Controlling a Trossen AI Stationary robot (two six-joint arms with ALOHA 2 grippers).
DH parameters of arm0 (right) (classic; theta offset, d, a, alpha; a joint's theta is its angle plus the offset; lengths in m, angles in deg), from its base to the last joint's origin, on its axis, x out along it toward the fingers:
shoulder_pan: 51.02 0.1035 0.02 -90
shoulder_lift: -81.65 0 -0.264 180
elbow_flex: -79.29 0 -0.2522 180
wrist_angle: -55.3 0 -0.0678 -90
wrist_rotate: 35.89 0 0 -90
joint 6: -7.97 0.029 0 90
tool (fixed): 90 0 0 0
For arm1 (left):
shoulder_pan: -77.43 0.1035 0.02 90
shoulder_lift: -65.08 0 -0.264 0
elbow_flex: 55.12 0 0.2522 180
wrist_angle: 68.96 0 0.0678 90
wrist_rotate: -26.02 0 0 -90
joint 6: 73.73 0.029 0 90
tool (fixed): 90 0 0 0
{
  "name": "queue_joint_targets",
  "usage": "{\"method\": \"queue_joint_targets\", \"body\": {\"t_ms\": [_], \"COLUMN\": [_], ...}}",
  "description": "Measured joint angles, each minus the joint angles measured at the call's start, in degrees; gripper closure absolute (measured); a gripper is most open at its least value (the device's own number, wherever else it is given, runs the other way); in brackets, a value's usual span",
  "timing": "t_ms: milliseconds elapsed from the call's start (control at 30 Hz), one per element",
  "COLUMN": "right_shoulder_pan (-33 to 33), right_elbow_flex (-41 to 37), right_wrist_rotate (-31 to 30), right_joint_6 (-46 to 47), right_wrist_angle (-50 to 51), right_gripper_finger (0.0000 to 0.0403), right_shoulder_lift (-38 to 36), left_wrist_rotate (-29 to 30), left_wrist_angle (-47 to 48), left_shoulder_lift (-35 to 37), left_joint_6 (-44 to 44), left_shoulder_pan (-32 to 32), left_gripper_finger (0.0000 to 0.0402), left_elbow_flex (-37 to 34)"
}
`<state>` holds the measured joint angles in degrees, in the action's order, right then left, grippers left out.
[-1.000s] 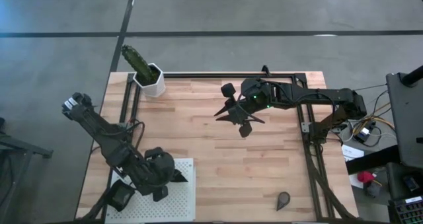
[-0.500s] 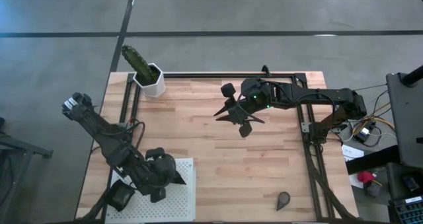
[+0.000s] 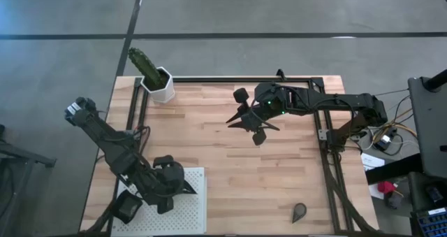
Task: Pick & Place Mini shaped plates
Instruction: Stack the drop shaped plate on top of the other drop shaped plate on the shelf
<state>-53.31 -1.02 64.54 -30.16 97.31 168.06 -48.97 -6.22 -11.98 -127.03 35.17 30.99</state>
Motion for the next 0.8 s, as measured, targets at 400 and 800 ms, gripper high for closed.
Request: {"method": "queue_joint_targets", "body": {"t_ms": [400,800], "right_shoulder_pan": [0.00,0.01], "right_elbow_flex": [-0.02,-0.01], "right_wrist_rotate": [0.00,0.00], "right_joint_6": [0.02,0.02], "right_wrist_angle": [0.15,0.26], "right_gripper_finger": [0.0332,0.0334], "right_shoulder_lift": [0.00,0.00], "left_wrist_rotate": [-13.48,-13.84], "left_wrist_angle": [4.37,4.08], "left_shoulder_lift": [1.08,0.93], "left_joint_6": [9.72,13.80], "left_shoulder_pan": [-0.07,1.91], "left_gripper_finger": [0.0302,0.0303], "left_elbow_flex": [1.24,-0.31]}}
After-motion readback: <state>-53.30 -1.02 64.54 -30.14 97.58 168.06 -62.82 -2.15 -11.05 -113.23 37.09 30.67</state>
